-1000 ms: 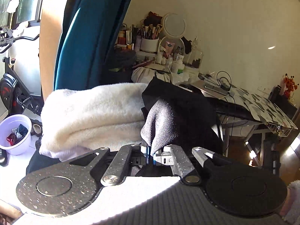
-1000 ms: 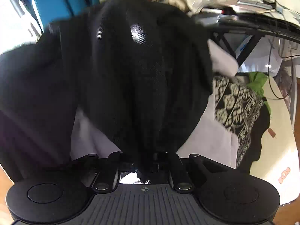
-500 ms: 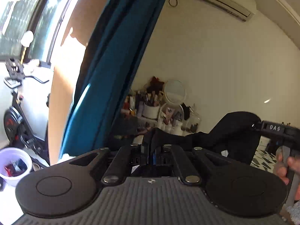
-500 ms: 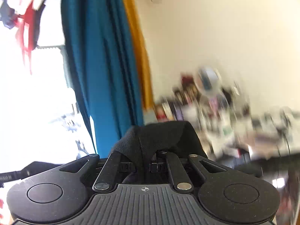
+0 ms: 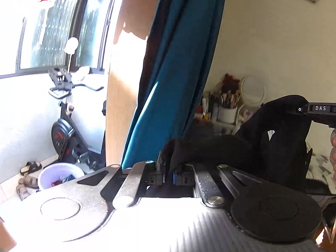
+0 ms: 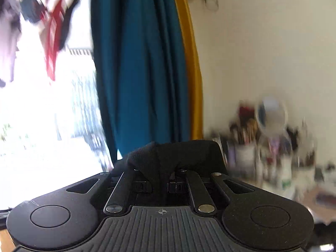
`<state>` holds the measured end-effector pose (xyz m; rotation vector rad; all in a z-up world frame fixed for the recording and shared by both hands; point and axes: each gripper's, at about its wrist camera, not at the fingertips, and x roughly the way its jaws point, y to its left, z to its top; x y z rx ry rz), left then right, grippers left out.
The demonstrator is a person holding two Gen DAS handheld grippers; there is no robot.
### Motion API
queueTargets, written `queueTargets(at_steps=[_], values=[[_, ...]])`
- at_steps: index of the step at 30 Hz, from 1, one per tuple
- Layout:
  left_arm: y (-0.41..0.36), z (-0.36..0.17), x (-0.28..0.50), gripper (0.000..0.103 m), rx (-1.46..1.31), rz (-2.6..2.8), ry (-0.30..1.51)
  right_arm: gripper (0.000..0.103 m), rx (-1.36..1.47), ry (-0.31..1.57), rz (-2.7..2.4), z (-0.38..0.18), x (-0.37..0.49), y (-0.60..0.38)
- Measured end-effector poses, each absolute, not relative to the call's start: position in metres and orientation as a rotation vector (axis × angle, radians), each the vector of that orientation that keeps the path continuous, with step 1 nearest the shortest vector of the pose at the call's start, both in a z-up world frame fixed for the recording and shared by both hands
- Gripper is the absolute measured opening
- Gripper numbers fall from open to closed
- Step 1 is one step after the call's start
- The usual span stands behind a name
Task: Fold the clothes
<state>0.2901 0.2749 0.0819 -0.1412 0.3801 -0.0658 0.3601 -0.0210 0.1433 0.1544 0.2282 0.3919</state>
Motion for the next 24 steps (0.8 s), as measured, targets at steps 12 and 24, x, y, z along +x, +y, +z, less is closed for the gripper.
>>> queueTargets(at_steps=[12, 24], values=[[0.243, -0.016, 0.355, 0.037, -0.014, -0.04, 0.625, 0.034, 0.702, 0.677, 0.425, -0.001, 0.446, -0.081], [0.251, -0.036, 0.366, 0.07, -0.054, -0.009, 0.629, 0.079, 0.847, 0.651, 0.471, -0.003, 0.432, -0.114]])
